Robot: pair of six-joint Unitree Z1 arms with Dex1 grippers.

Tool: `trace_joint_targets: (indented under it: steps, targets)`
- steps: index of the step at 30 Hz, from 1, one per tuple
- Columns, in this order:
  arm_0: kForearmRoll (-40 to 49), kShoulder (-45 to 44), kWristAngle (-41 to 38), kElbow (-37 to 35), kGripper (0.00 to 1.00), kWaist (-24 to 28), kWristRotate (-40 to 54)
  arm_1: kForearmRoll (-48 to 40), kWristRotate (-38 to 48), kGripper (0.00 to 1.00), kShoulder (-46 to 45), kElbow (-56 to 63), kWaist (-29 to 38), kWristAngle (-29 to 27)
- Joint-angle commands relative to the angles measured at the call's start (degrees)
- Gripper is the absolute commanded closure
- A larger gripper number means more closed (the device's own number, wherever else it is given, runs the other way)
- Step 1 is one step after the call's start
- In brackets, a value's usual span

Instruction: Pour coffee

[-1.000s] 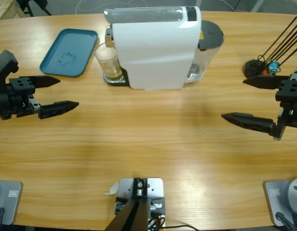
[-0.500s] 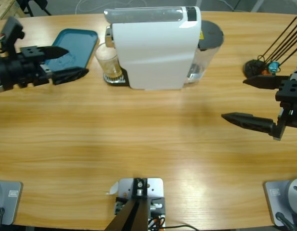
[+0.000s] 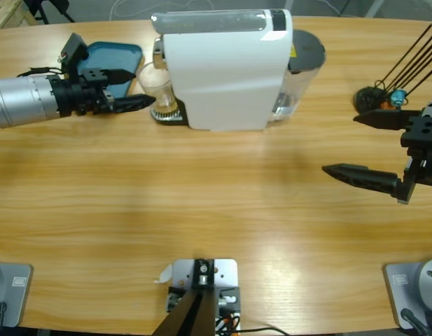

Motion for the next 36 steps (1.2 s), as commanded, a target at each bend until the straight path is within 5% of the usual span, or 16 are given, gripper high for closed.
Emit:
trace_joint_targets:
  steps: [1,21,23,29,36]
  targets:
    - [-1.0,4.6,-1.8,-2.1,0.151,0.5,0.4,-0.6,0.5,0.000,0.2,1.9,0.7,0.8]
    - [-1.0,11.1,-5.3,-7.6,0.190,0.2,-0.5,-0.6,0.5,0.000,0.0,1.9,0.7,0.7]
    - [-1.0,11.2,-5.3,-7.7,0.259,0.2,-0.5,-0.6,0.5,0.000,0.0,1.9,0.7,0.8]
    - [-1.1,11.5,-5.9,-8.2,0.762,0.2,-0.5,-0.6,0.5,0.000,-0.1,1.9,0.7,0.8]
    - [-1.1,11.5,-6.0,-8.3,0.773,0.0,-0.5,-0.6,0.5,0.000,-0.3,1.9,0.7,0.8]
